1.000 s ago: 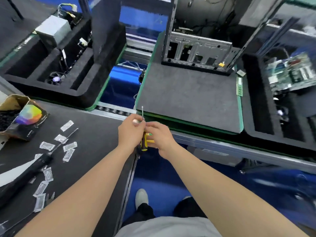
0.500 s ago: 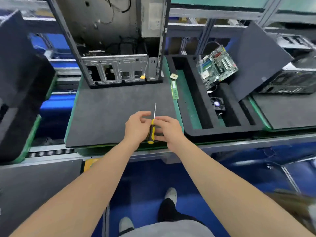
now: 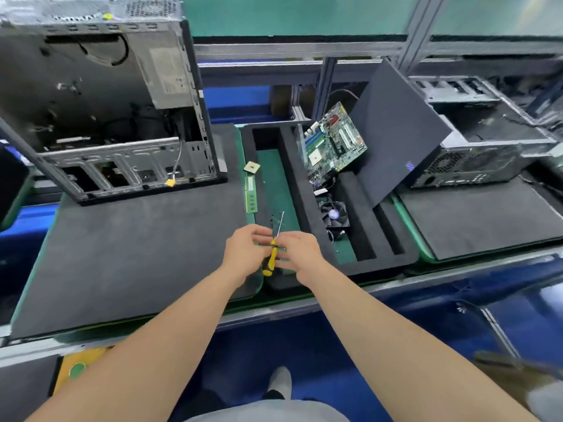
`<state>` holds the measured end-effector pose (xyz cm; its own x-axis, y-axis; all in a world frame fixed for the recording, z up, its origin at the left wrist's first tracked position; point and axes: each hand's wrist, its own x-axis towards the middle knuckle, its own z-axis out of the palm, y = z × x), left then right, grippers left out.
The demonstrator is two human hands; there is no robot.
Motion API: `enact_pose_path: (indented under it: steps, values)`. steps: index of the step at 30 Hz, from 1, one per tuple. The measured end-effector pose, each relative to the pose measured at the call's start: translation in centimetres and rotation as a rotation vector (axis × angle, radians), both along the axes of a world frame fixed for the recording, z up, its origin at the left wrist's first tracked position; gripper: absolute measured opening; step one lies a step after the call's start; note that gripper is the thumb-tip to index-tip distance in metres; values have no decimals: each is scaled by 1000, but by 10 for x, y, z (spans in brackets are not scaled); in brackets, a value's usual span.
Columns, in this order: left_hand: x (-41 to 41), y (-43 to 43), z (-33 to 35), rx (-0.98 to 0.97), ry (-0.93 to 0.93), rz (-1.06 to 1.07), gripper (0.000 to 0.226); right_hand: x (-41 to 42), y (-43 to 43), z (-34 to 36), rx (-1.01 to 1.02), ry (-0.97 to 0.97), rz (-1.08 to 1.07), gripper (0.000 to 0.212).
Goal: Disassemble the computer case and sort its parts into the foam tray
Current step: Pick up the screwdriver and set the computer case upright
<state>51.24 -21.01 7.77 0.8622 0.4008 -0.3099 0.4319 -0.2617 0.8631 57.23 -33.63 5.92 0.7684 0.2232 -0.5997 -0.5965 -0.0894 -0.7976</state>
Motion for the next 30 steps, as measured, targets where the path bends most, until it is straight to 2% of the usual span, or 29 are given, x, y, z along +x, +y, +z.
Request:
enact_pose_path:
  steps: [5, 17, 23, 30]
  values:
    - [6, 0, -14, 34, 64, 2, 33, 10, 1, -12, -58, 6, 45, 14]
    - [12, 25, -21, 47, 111, -23, 32, 18, 16, -24, -376, -215, 223, 29]
    - [12, 34, -20, 49, 109, -39, 33, 20, 20, -27, -407, -208, 170, 39]
    - [12, 45, -17, 49, 96, -45, 31, 19, 24, -26, -438, -212, 95, 33]
